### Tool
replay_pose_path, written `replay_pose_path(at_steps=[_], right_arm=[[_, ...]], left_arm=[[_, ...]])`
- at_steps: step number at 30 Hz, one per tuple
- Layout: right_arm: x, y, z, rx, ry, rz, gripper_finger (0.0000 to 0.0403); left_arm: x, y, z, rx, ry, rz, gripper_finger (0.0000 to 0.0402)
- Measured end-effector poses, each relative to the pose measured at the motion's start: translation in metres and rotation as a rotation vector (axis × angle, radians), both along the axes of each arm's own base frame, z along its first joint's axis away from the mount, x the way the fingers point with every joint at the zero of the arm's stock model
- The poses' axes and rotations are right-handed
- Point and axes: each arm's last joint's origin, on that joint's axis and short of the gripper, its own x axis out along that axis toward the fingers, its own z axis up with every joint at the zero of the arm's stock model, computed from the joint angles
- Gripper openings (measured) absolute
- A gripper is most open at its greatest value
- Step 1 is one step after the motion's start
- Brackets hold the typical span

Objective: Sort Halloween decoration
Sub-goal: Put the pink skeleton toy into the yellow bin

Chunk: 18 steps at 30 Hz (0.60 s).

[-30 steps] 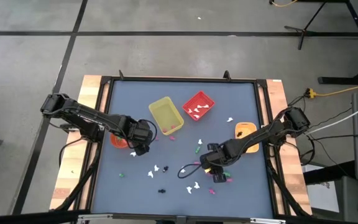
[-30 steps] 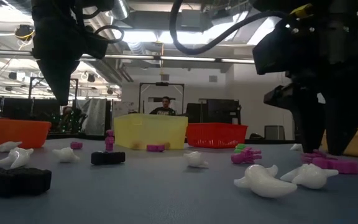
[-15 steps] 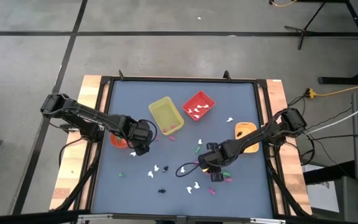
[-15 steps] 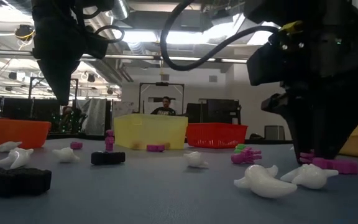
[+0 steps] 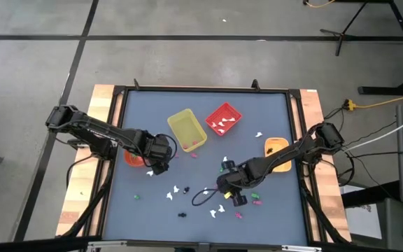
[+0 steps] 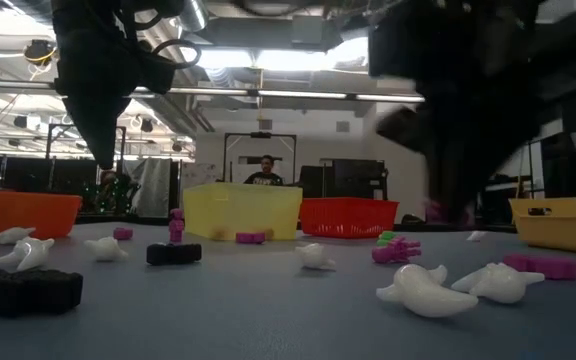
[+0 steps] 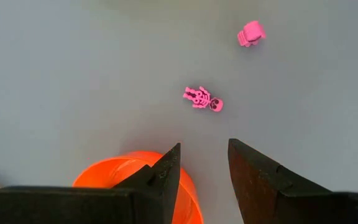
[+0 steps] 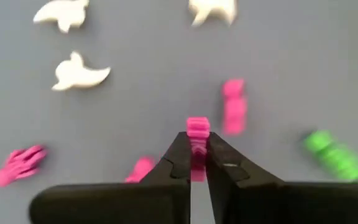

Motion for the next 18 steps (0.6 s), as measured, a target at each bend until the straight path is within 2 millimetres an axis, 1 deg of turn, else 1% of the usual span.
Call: replay_pose_path(at_steps=[4,8,12,18], right_arm=[[0.013,-0.005,0.016,-0.112,-0.101,0.086,0.0054],[0.027,-0.020,0.031,-0.197,-0.174,0.110,0.0059],[0.044,-0.045,0.041,-0.265,-0.267,0.118,0.0045],[0.067,-0.091,0.052,-0.330,-0.443,0.077,0.0033]], left_arm=[[0.000,0.000,0.000,0.020,-0.004,0.001,0.0118],[0.000,0.000,0.000,0.020,-0.004,0.002,0.0118],[0.000,0.001,0.000,0.021,-0.005,0.003,0.0118],[0.001,0.000,0.000,0.020,-0.015,0.005,0.0118]])
